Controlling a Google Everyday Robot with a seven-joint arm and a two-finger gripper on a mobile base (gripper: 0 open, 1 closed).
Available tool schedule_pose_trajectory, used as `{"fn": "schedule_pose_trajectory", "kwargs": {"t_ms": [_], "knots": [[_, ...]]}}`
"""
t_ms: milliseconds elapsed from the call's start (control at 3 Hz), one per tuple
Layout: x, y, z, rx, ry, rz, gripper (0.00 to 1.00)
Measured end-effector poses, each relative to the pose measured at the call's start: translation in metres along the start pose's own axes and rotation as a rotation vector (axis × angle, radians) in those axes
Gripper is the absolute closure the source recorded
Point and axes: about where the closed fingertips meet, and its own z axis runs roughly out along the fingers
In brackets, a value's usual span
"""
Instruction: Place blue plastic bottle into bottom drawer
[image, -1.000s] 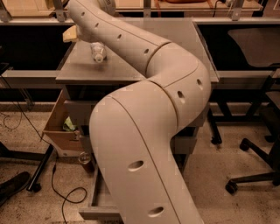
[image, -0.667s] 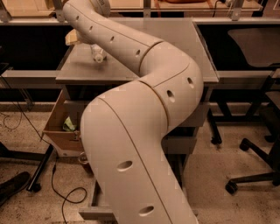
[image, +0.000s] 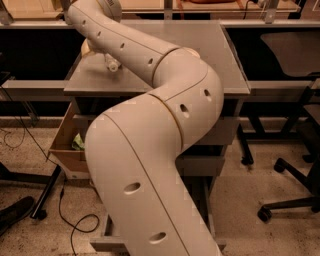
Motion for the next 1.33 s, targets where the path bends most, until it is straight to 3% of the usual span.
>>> {"fn": "schedule_pose_trajectory", "kwargs": {"t_ms": [1000,1333], "knots": [[0.001,0.0,0.0,-0.01,0.044,-0.026,0.96],[-0.015,0.0,-0.025,-0.126,0.03,-0.031,1.0]]}}
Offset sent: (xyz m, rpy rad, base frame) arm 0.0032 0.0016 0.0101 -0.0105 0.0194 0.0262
